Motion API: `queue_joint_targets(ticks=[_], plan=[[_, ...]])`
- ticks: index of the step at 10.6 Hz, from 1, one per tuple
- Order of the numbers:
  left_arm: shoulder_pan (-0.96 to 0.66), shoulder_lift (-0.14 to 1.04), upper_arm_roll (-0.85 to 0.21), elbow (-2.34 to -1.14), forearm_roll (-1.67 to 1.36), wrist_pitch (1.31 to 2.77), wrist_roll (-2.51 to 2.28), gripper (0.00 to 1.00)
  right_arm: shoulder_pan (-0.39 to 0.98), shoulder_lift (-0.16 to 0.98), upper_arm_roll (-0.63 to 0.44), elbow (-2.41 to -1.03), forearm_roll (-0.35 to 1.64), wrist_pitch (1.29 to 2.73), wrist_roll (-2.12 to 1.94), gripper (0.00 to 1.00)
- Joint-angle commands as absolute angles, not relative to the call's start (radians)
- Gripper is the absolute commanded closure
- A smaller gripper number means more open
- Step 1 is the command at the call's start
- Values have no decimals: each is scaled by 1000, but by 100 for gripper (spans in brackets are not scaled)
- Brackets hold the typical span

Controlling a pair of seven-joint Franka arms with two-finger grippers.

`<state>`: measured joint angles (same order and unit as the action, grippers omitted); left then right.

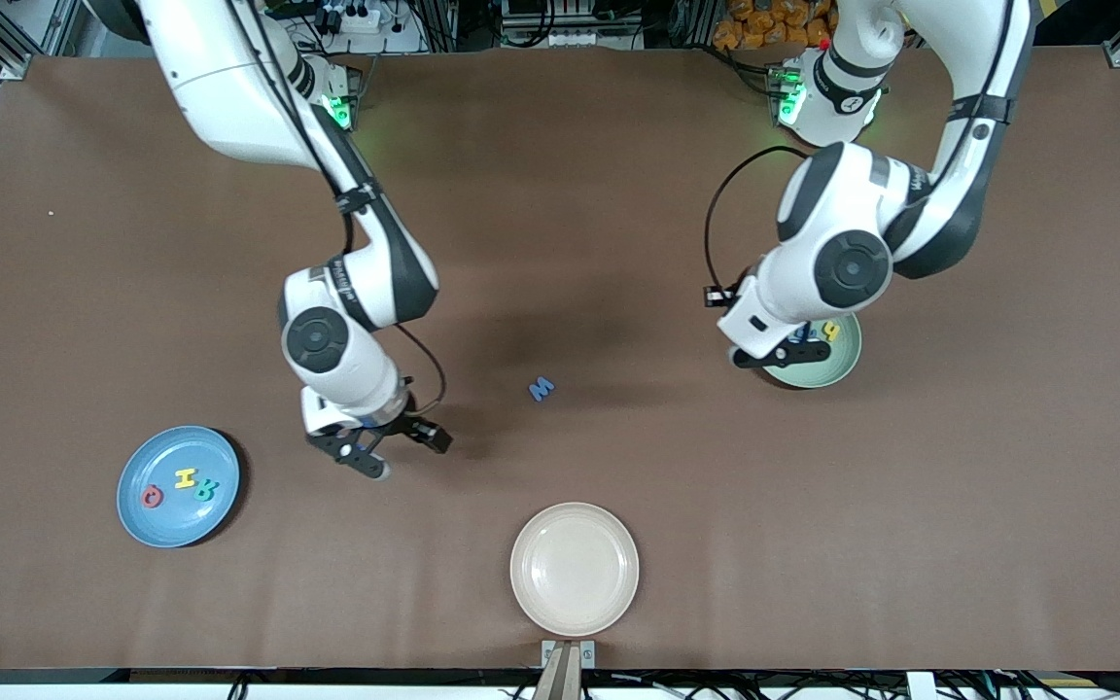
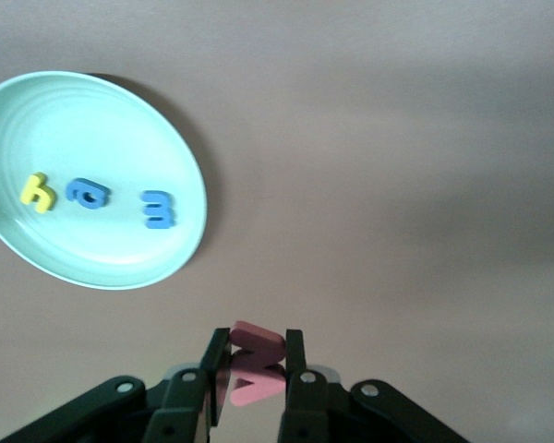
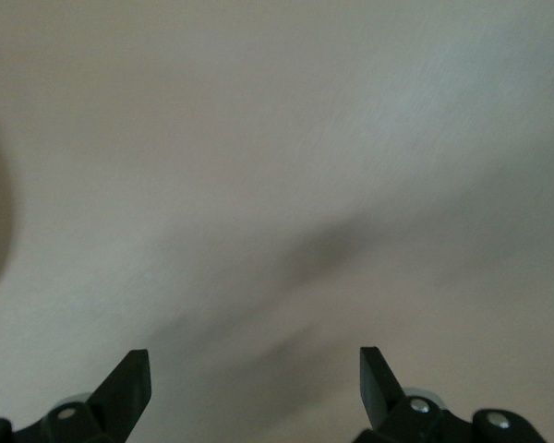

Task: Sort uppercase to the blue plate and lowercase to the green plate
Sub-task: 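Carry the w to the green plate while the right gripper reaches W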

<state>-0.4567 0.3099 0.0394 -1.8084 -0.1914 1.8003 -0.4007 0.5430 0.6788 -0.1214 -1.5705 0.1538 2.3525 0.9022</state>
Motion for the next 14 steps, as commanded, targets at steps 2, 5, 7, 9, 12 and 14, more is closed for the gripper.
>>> queue_joint_targets(ticks=[2, 5, 7, 9, 12, 14], plan=[[-459, 293, 107, -1902, -154, 1795, -280, 91, 601, 771, -123, -1458, 184, 2333, 1153, 0], [-448, 291, 179, -1960, -149, 1842, -154, 91, 612, 801, -72, -1437, 214, 2336, 1343, 0], [-446, 290, 193, -2034, -149, 1961, -127, 91, 629, 848, -58, -1379, 276, 2336, 1413, 0], [-431, 290, 195, -2106, -149, 2058, -98, 91, 676, 880, -60, -1359, 264, 2335, 1417, 0], [-419, 279, 210, -2215, -135, 2143, -71, 91, 722, 902, -60, -1358, 172, 2266, 1411, 0], [-419, 281, 212, -2269, -135, 2210, -71, 91, 729, 900, -60, -1339, 172, 2211, 1413, 0]])
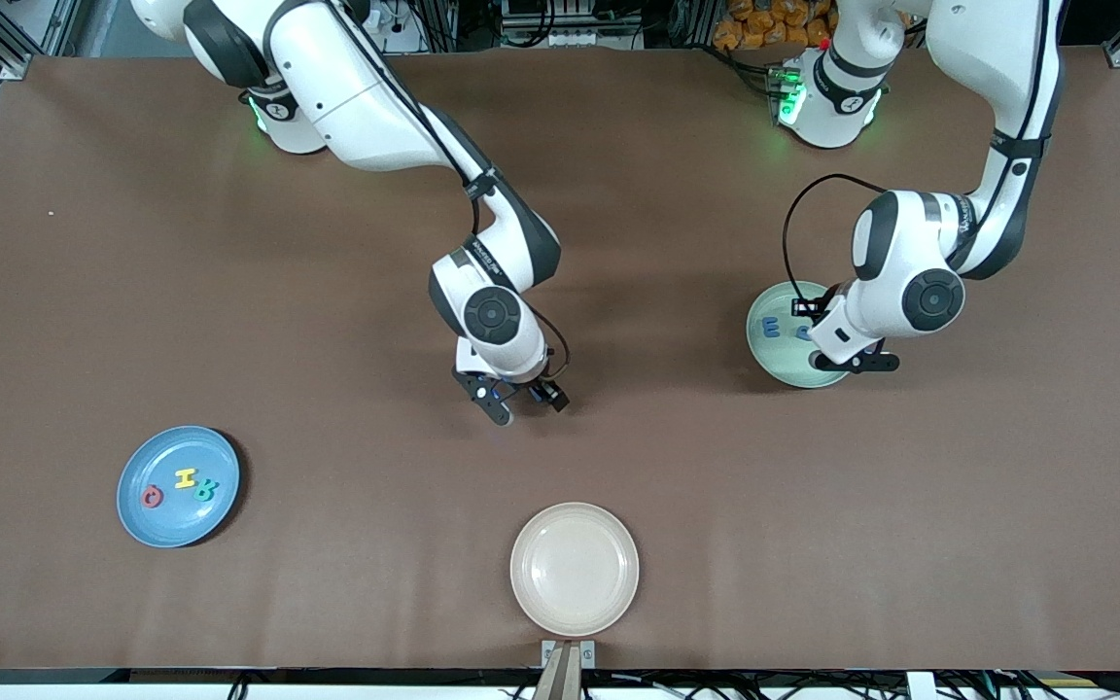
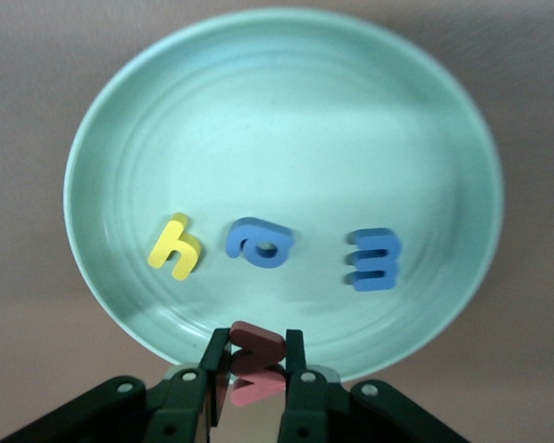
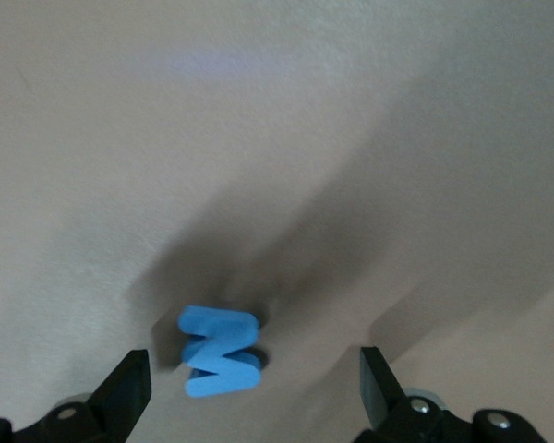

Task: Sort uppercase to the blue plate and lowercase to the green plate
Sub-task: 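Release the w on the green plate while the right gripper grasps W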

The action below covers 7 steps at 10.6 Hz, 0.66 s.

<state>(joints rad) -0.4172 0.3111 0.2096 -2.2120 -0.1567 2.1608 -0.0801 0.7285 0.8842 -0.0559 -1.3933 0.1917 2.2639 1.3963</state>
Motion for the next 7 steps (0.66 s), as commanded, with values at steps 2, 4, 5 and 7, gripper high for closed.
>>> queue_joint_targets(ticks=[2, 4, 5, 7], plan=[[-420, 294, 210, -2273, -137, 2238, -74, 91, 724, 900, -60, -1329, 172, 2206, 1413, 0], [-423, 317, 209, -2272, -144, 2267, -81, 91, 721, 917, -61, -1298, 169, 2207, 1411, 0], [-429, 327, 206, -2273, -152, 2278, -92, 91, 719, 934, -61, -1278, 167, 2212, 1410, 0], [-440, 333, 201, -2278, -175, 2278, -94, 91, 718, 959, -63, -1255, 163, 2215, 1408, 0]])
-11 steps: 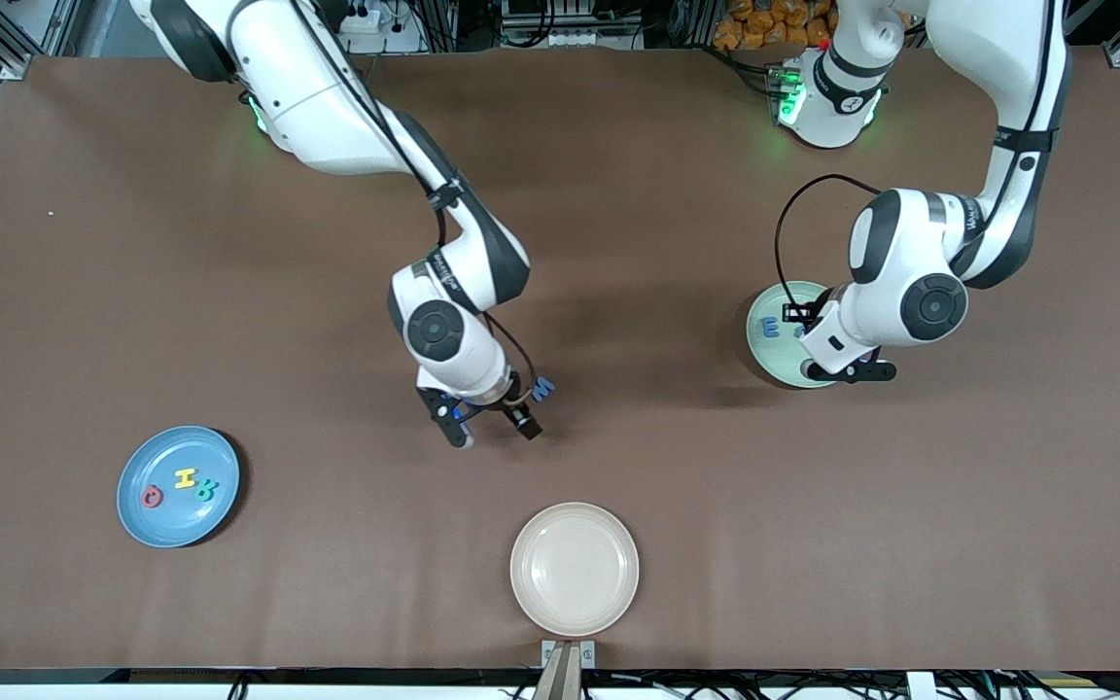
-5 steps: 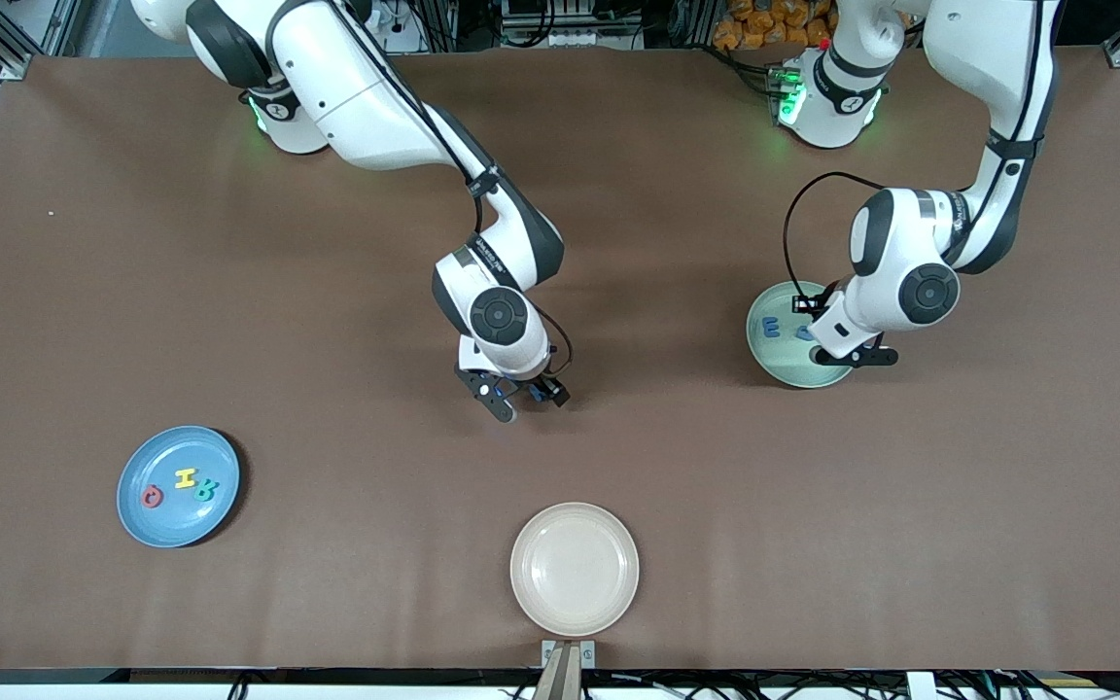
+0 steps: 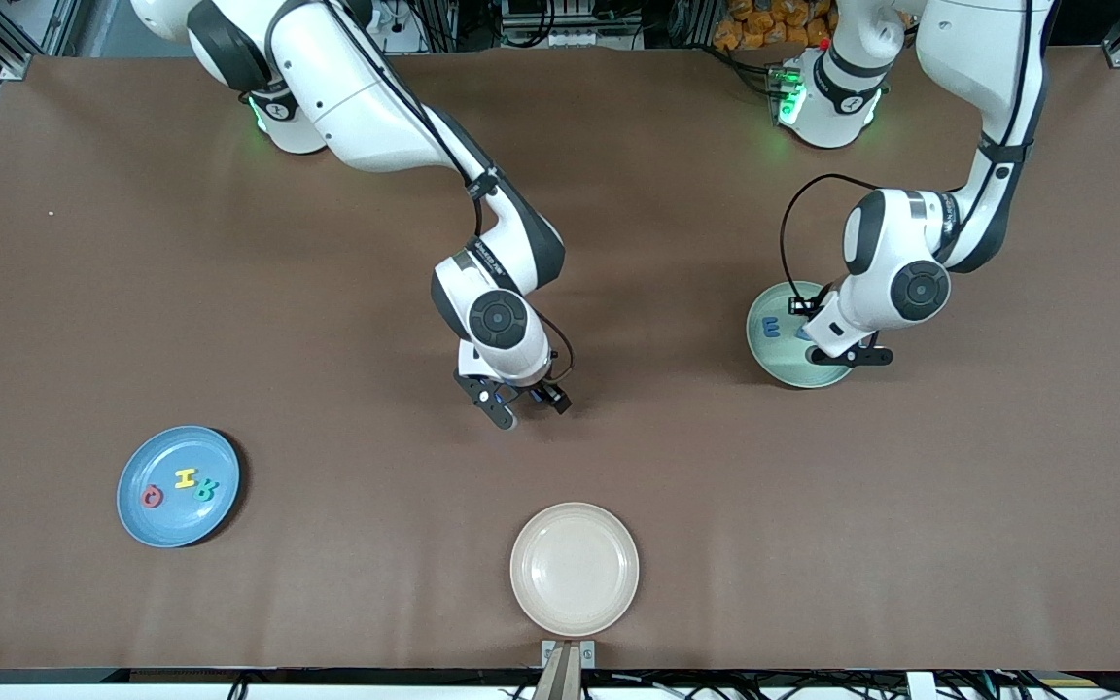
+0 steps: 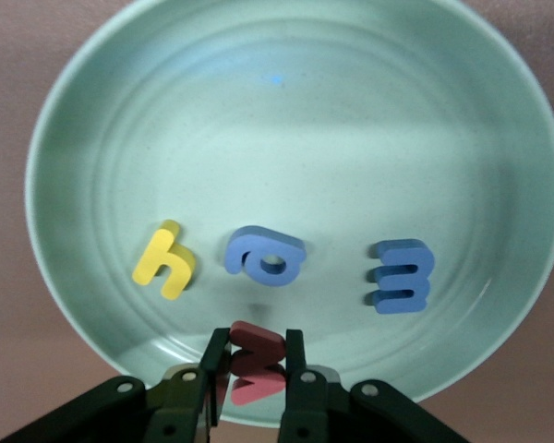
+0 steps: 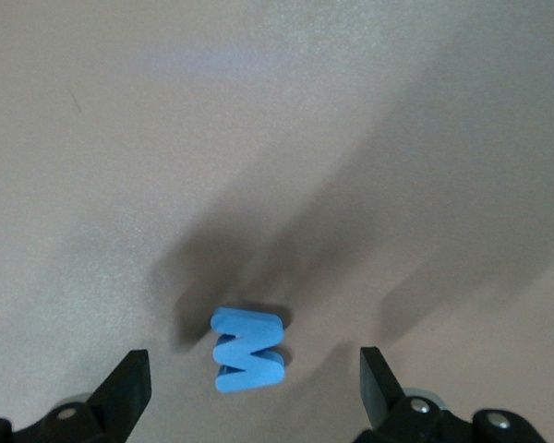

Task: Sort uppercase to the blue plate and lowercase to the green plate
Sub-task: 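Release the w on the green plate while the right gripper grasps W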

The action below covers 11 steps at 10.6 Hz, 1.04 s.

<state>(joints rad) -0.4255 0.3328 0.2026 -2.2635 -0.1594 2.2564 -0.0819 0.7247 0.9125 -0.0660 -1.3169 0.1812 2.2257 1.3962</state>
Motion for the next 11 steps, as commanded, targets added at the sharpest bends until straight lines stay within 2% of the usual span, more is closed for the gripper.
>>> queue_joint_targets(ticks=[1, 4, 5, 6, 7, 8, 9, 10, 11], plan=[[-442, 334, 199, -2283, -176, 2278, -119, 90, 719, 963, -63, -1255, 163, 2217, 1408, 0], [-463, 345, 198, -2283, -176, 2278, -169, 88, 721, 963, -63, -1253, 163, 2217, 1407, 0], [-465, 347, 198, -2281, -179, 2278, -169, 84, 722, 963, -63, -1255, 157, 2217, 1405, 13], [-468, 347, 198, -2283, -195, 2276, -169, 72, 719, 962, -63, -1255, 149, 2217, 1407, 60], [-468, 347, 198, -2283, -195, 2275, -169, 61, 718, 962, -63, -1255, 147, 2220, 1404, 97], [-468, 345, 198, -2283, -196, 2270, -170, 44, 718, 962, -63, -1255, 147, 2220, 1390, 100], [-468, 345, 198, -2281, -196, 2267, -170, 40, 719, 962, -63, -1255, 147, 2220, 1370, 100], [-468, 342, 198, -2281, -196, 2263, -170, 24, 719, 962, -63, -1255, 147, 2220, 1362, 100], [-468, 336, 198, -2278, -196, 2250, -172, 22, 718, 959, -63, -1255, 147, 2220, 1352, 100]])
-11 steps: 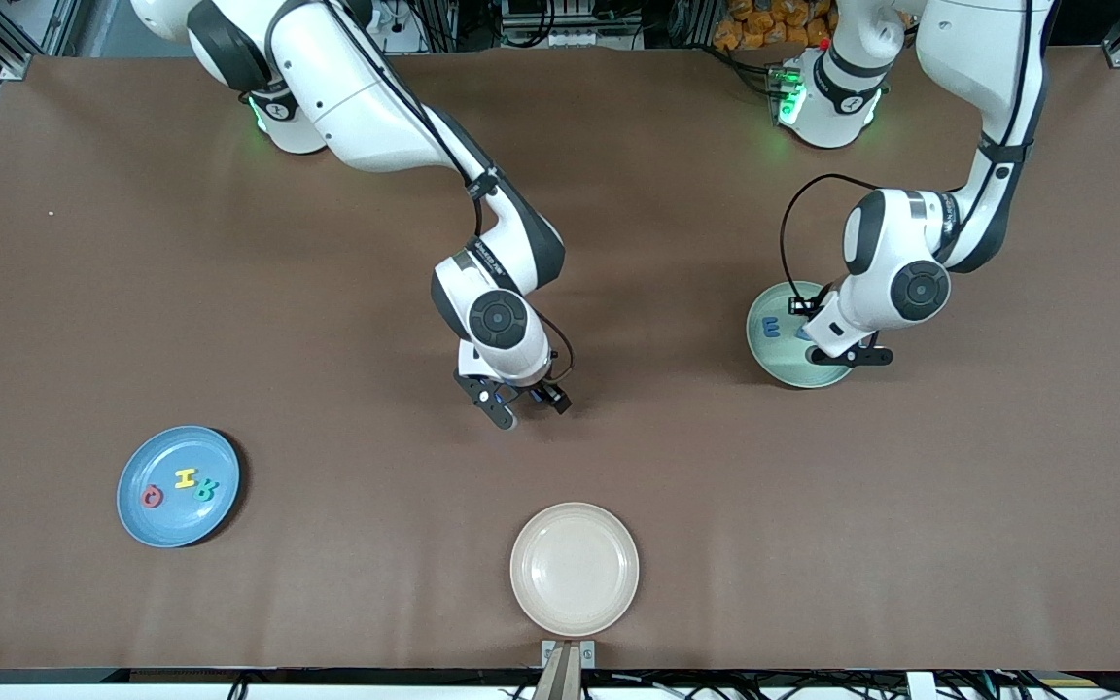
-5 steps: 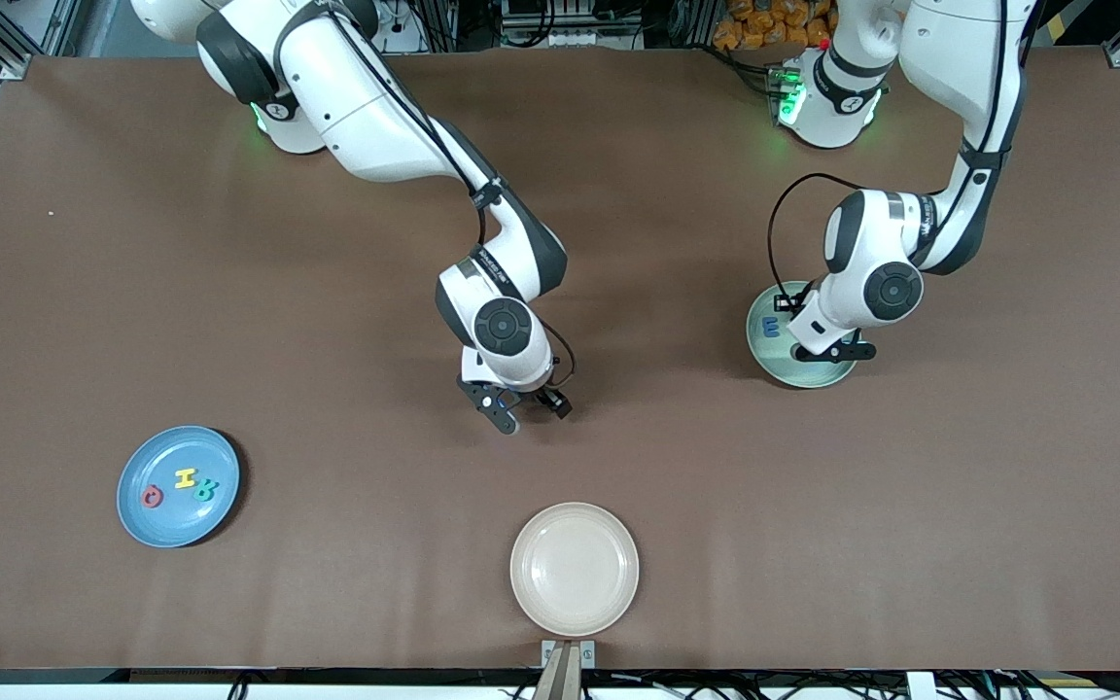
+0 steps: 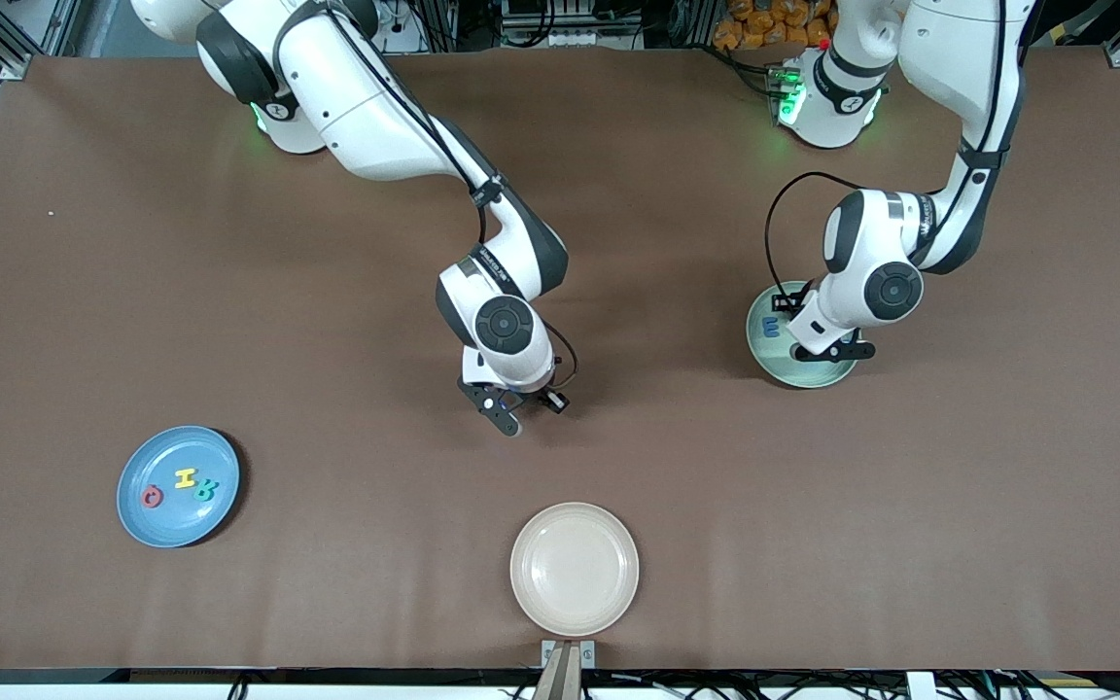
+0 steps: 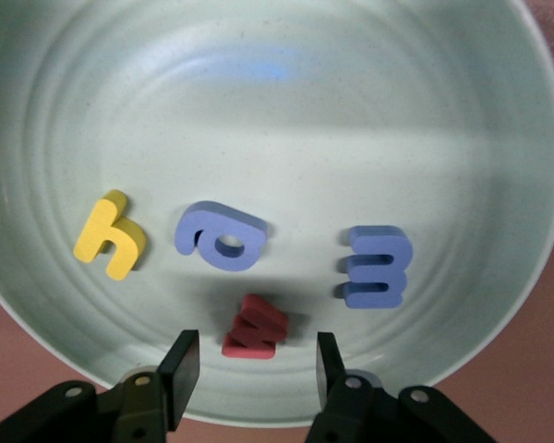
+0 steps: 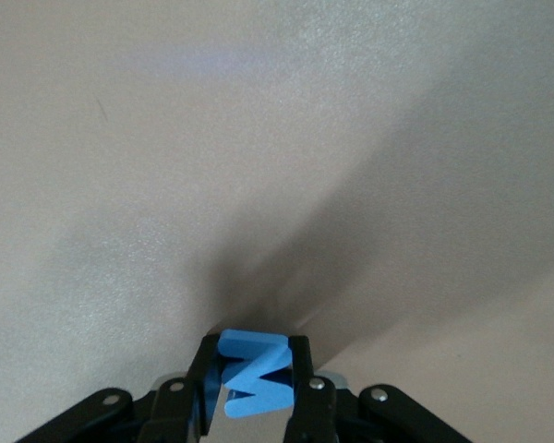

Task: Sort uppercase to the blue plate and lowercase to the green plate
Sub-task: 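Release the w on the green plate while the right gripper grasps W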

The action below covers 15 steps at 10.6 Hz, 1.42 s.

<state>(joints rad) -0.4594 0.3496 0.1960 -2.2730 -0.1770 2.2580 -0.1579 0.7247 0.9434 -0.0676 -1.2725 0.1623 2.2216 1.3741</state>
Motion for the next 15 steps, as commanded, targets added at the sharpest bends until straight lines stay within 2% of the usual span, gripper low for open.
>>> queue_joint_targets(ticks=[1, 2, 3, 7, 12, 15], plan=[[-468, 327, 198, -2267, -196, 2229, -179, 22, 713, 950, -64, -1255, 147, 2218, 1342, 100], [-466, 315, 199, -2255, -196, 2218, -179, 15, 710, 942, -72, -1253, 147, 2218, 1329, 100], [-465, 307, 201, -2240, -196, 2212, -176, 1, 698, 937, -95, -1240, 147, 2217, 1295, 100], [-451, 232, 210, -2226, -195, 2191, -153, 0, 608, 931, -169, -1215, 147, 2209, 1039, 100], [-310, 158, 207, -2088, -195, 1950, 4, 0, 366, 908, -146, -1184, 161, 2180, 601, 100], [-236, 77, 206, -2069, -193, 1907, 61, 0, 253, 890, -153, -1184, 155, 2093, 341, 100]])
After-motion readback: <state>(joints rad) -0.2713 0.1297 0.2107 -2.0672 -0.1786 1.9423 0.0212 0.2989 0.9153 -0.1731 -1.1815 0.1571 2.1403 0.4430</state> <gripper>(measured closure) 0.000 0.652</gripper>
